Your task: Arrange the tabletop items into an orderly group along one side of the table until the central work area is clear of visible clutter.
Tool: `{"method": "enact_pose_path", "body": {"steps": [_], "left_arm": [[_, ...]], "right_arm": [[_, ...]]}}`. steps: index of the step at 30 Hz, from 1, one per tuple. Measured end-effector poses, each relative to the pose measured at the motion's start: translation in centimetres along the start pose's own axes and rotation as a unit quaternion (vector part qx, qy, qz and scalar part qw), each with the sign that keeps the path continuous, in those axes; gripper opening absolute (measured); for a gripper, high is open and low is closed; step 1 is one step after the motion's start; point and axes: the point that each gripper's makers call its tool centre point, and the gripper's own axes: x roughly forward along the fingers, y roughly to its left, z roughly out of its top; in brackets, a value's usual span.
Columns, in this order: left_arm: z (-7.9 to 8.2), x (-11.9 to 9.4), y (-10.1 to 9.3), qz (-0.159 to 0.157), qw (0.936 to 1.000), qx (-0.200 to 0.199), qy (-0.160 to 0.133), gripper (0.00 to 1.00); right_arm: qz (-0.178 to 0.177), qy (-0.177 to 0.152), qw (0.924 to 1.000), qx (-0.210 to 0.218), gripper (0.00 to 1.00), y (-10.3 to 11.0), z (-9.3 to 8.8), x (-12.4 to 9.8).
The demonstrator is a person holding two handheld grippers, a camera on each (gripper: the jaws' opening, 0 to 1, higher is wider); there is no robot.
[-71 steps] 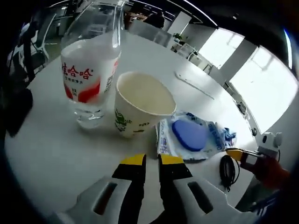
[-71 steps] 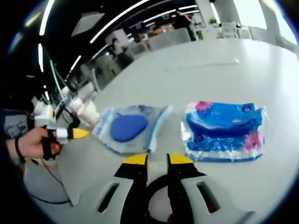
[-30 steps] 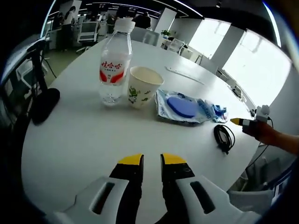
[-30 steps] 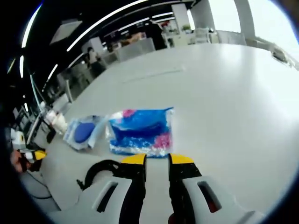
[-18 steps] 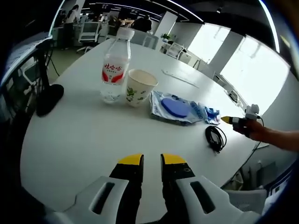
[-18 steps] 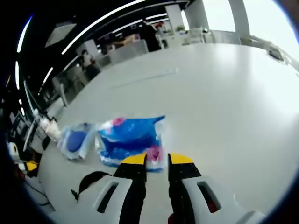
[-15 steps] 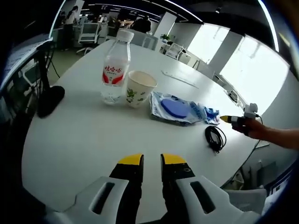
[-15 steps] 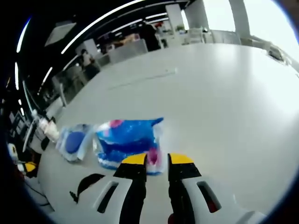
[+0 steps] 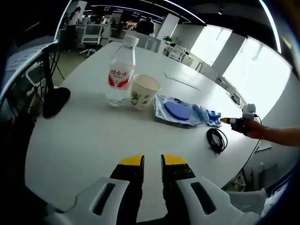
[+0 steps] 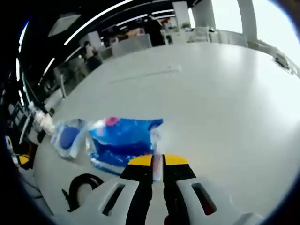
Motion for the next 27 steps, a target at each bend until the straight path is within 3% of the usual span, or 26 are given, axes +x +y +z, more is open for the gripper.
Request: {"method": "enact_pose_path", "body": {"steps": [8,16,27], "left_arm": [[0.1,0.0,0.4,0.005,0.9999,-0.008,-0.003,0.11],[-0.2,0.2,-0.1,0.0,1.0,-0.009,-0.001,0.11],[-0.2,-0.4,0.2,0.003,1.0,-0.008,-0.004,0.11]], "right_arm": [[0.016,0.003,0.9997,-0.02,0.0,0.6,-0.4,-0.2],[0.019,0.0,0.9998,-0.011,0.0,1.5,-0.4,-0.1],[0.006,-0.006,0.9998,0.018,0.0,1.1,-0.5,-0.3]]}}
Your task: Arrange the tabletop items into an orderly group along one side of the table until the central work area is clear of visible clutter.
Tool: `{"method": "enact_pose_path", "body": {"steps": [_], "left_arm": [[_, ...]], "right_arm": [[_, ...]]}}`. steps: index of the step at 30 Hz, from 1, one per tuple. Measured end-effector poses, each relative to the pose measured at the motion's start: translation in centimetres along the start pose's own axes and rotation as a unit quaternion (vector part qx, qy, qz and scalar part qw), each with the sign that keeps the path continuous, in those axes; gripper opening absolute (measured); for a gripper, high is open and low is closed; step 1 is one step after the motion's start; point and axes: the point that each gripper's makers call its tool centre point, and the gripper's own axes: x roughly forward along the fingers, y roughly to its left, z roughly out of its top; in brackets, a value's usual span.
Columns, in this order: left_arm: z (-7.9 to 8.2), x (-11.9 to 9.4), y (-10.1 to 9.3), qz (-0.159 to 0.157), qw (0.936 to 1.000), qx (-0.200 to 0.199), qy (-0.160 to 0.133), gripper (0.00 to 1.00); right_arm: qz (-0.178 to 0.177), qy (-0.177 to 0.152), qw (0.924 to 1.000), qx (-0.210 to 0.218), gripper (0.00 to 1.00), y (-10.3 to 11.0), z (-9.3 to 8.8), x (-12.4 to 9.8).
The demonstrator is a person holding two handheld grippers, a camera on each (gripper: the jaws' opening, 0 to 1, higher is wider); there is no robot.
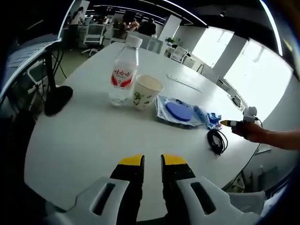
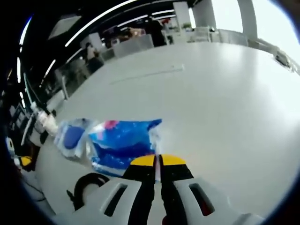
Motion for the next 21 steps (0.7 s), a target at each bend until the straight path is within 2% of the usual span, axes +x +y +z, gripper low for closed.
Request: {"method": "enact_pose_path", "body": {"steps": [7,13,21], "left_arm": [[0.0,-0.2,0.2,-0.001,1.0,-0.005,-0.003,0.11],[0.3,-0.5,0.1,-0.005,1.0,0.003,-0.006,0.12],[1.1,-0.8,0.2,-0.013,0.9995,0.024,-0.013,0.13]], "right_arm": [[-0.006,-0.005,0.9998,0.017,0.02,-0.1,-0.1,-0.2],[-0.013,-0.008,0.9995,0.026,0.08,-0.3,0.3,-0.7],[-0.003,-0.011,0.9999,0.011,0.11,0.9,0.5,-1.9]]}}
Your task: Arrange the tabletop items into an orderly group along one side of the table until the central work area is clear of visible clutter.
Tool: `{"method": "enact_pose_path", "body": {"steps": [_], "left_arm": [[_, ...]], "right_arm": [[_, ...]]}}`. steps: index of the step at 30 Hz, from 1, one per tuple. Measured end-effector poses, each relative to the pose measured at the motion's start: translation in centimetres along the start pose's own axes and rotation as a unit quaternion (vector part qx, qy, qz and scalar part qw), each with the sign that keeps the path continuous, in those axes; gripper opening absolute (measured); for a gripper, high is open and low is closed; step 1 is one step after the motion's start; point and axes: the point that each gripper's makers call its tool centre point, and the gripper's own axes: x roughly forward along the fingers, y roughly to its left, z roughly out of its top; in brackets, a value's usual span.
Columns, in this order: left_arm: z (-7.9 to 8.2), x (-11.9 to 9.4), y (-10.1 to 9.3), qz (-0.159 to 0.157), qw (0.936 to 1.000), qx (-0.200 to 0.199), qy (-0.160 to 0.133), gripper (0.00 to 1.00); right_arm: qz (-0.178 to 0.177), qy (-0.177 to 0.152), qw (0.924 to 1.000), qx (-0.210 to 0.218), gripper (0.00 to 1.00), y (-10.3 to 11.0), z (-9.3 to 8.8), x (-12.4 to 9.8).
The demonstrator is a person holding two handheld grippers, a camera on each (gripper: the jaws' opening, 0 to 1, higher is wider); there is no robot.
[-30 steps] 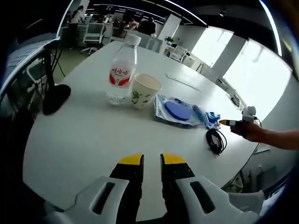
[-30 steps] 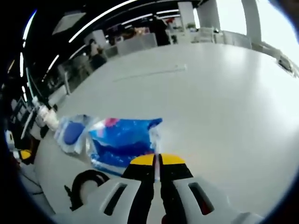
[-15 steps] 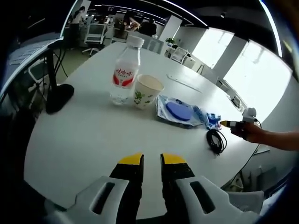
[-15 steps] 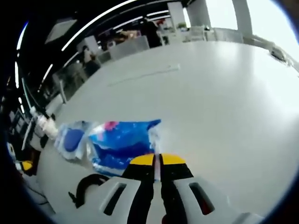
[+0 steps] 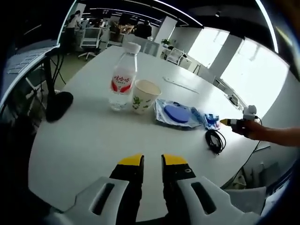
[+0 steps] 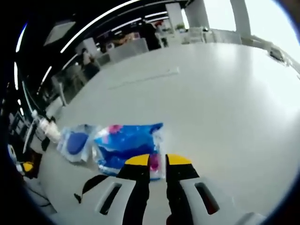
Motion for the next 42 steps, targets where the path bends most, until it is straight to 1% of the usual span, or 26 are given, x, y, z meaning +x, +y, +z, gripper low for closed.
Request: {"method": "enact_pose_path", "body": {"steps": [1,4,7,9,12,15,18,19,22,24,28,30,32,33,37,42], "left_arm": [[0.3,-0.2,-0.1,-0.002,1.0,0.004,-0.002,0.13],[0.9,-0.3,-0.3,-0.006,0.9999,0.011,-0.01,0.14],[1.5,-0.5,-0.4,-0.009,0.9997,0.012,-0.019,0.14],[1.6,-0.5,-0.5,-0.011,0.9996,0.013,-0.021,0.13],[1.9,-0.8,-0.6,-0.014,0.9993,0.023,-0.024,0.14],[2.3,-1.3,-0.9,-0.018,0.9987,0.035,-0.032,0.14],[2.6,-2.0,-1.0,-0.019,0.9978,0.049,-0.041,0.15],[2.6,-2.0,-1.0,-0.021,0.9975,0.053,-0.042,0.16],[2.6,-2.7,-1.3,-0.027,0.9962,0.068,-0.048,0.21],[2.5,-3.0,-1.4,-0.03,0.9956,0.073,-0.051,0.23],[1.9,-3.3,-1.2,-0.033,0.9948,0.082,-0.049,0.23],[1.4,-3.2,-1.1,-0.036,0.9953,0.078,-0.046,0.24],[1.2,-3.2,-1.0,-0.036,0.9956,0.073,-0.047,0.25],[1.0,-3.2,-1.1,-0.037,0.9957,0.071,-0.046,0.26],[0.9,-3.3,-1.0,-0.037,0.996,0.063,-0.05,0.28],[0.9,-3.4,-1.0,-0.035,0.9959,0.065,-0.052,0.29]], "right_arm": [[0.004,0.0,1.0,-0.005,0.12,0.3,0.0,-0.2],[0.023,-0.004,0.9987,-0.046,0.13,2.2,-0.5,-1.5],[0.034,-0.002,0.9977,-0.058,0.17,3.0,-1.4,-2.5],[0.033,-0.005,0.9976,-0.06,0.18,3.5,-1.8,-3.5],[0.04,-0.018,0.997,-0.065,0.19,4.1,-1.8,-5.0],[0.049,-0.032,0.9939,-0.093,0.19,5.3,-1.8,-7.0],[0.062,-0.041,0.9901,-0.119,0.21,6.6,-1.9,-8.7],[0.07,-0.048,0.9884,-0.126,0.22,7.2,-1.9,-9.4],[0.084,-0.058,0.9866,-0.127,0.28,8.2,-2.1,-10.8],[0.09,-0.06,0.9857,-0.13,0.3,8.8,-2.6,-11.5],[0.101,-0.059,0.9842,-0.133,0.37,9.8,-3.6,-12.4],[0.108,-0.057,0.9836,-0.133,0.38,10.4,-4.5,-12.6],[0.113,-0.048,0.9836,-0.132,0.4,10.4,-5.1,-12.3],[0.114,-0.043,0.984,-0.13,0.41,10.6,-5.7,-12.2],[0.121,-0.03,0.9835,-0.132,0.43,11.2,-7.1,-12.3],[0.125,-0.028,0.9837,-0.127,0.44,11.6,-7.7,-12.6]]}}
